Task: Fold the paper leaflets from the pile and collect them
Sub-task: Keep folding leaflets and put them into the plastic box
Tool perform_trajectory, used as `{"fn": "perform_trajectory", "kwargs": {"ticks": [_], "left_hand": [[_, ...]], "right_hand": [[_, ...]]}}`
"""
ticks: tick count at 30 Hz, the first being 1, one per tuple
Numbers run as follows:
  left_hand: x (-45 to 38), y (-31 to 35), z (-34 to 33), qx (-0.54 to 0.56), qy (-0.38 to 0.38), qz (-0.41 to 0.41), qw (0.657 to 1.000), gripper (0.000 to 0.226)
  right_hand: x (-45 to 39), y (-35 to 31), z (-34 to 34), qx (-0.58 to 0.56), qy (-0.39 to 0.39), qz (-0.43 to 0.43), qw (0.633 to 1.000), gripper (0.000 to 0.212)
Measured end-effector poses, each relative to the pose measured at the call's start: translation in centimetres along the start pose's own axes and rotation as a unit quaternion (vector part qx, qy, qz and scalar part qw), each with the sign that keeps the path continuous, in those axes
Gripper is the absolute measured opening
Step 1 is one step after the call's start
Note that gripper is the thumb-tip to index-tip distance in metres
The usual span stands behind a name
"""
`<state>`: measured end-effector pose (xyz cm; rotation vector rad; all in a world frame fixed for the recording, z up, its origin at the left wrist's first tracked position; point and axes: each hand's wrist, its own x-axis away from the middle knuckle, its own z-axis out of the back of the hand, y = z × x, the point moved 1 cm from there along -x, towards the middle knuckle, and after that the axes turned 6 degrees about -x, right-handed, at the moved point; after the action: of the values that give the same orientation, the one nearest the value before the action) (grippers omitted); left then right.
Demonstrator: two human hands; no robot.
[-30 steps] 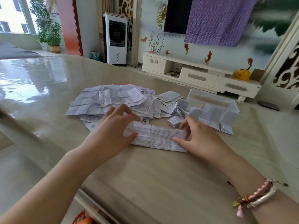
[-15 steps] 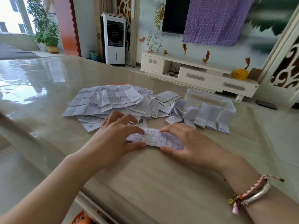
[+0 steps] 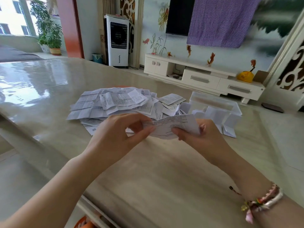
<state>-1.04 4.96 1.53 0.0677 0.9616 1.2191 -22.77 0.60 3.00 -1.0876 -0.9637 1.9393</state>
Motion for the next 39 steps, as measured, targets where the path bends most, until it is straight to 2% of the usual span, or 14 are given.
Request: {"fn": "perform_trajectory", "kwargs": {"ticks": [4, 6, 7, 9, 12, 15, 16, 17, 20, 22, 26, 32, 36, 39], "left_hand": [[-0.2, 1.1, -0.4, 0.13, -0.01, 0.064, 0.989, 0.016], [-0.4, 1.3, -0.7, 0.169, -0.029, 0.076, 0.982, 0.013], [-0.5, 1.3, -0.8, 0.197, -0.032, 0.086, 0.976, 0.013], [-0.8, 1.5, -0.9, 0.254, -0.027, 0.11, 0.96, 0.013], [-1.0, 1.9, -0.8, 0.31, -0.03, 0.139, 0.94, 0.02], [-1.1, 2.1, -0.9, 0.337, -0.022, 0.157, 0.928, 0.047], [-1.1, 2.2, -0.9, 0.343, -0.02, 0.165, 0.925, 0.05], [-1.1, 2.2, -1.0, 0.347, -0.024, 0.175, 0.921, 0.05], [-1.0, 2.2, -1.1, 0.372, -0.073, 0.22, 0.899, 0.034], [-1.0, 2.0, -1.2, 0.384, -0.094, 0.243, 0.886, 0.026], [-1.1, 1.7, -1.2, 0.411, -0.102, 0.252, 0.87, 0.029], [-1.2, 1.6, -1.4, 0.501, -0.111, 0.251, 0.821, 0.012], [-1.2, 1.5, -1.3, 0.518, -0.149, 0.239, 0.808, 0.015], [-1.3, 1.7, -1.5, 0.497, -0.166, 0.256, 0.813, 0.018]], "right_hand": [[-0.2, -0.7, -0.5, -0.083, 0.013, -0.026, 0.996, 0.003], [-0.3, -0.5, -0.5, -0.07, 0.029, -0.028, 0.997, 0.021], [-0.3, -0.4, -0.6, -0.063, 0.037, -0.033, 0.997, 0.021], [-0.4, -0.1, -0.5, -0.054, 0.058, -0.065, 0.995, 0.008], [-0.7, 0.7, -0.1, -0.015, 0.086, -0.117, 0.989, 0.036], [-0.9, 0.9, 0.0, -0.139, 0.054, -0.16, 0.976, 0.066], [-0.9, 1.0, -0.1, -0.19, 0.038, -0.177, 0.965, 0.066], [-0.9, 1.0, -0.1, -0.217, 0.022, -0.184, 0.958, 0.058], [-0.5, 0.5, -0.4, -0.182, 0.001, -0.146, 0.972, 0.023], [-0.4, 0.6, -0.5, -0.177, -0.01, -0.128, 0.976, 0.015], [-0.4, 0.9, -0.5, -0.227, -0.052, -0.143, 0.962, 0.021], [-0.4, 0.6, 0.0, -0.388, -0.093, -0.148, 0.905, 0.022], [-0.5, 0.9, 0.3, -0.332, -0.101, -0.104, 0.932, 0.023], [-0.5, 1.4, -0.1, -0.236, -0.057, -0.062, 0.968, 0.035]]}}
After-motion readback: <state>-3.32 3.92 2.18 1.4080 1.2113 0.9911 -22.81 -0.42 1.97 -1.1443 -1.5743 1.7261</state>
